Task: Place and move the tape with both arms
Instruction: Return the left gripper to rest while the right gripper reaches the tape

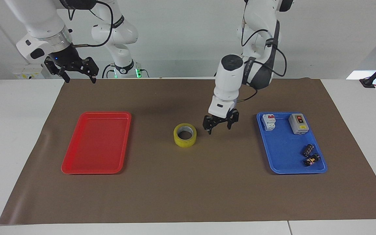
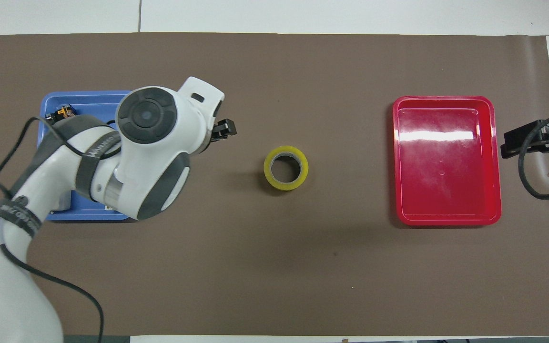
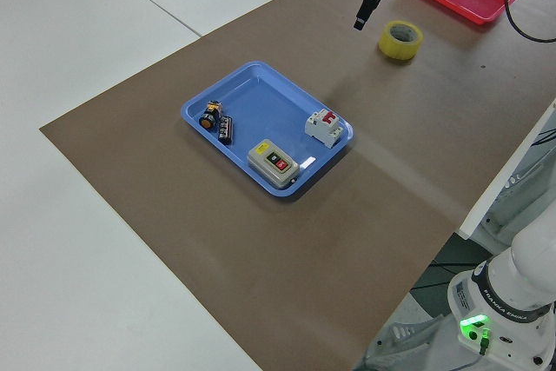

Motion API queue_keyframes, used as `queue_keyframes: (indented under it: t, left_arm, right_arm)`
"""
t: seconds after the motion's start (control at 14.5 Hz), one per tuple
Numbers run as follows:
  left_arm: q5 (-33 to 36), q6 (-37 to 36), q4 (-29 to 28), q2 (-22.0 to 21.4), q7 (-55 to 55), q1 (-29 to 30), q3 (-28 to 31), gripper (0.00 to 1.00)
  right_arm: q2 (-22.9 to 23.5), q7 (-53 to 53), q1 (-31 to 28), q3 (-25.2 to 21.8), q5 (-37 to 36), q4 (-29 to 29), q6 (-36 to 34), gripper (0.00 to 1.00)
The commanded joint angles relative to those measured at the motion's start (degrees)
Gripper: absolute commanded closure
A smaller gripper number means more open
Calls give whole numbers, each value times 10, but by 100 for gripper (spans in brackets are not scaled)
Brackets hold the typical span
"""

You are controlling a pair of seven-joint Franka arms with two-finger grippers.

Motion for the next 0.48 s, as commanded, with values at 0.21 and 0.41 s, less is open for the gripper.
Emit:
queue_keyframes:
  t: [0.21,0.41]
  left_arm:
    - [-53,-130,-14,-102,233,139,-3,0]
    - [-54,-222,51,-111,320,196,3,0]
  right_arm:
    - [22,32,-4,108,13,-62,142,0]
    - [67,100,48,150,2,-64,183,0]
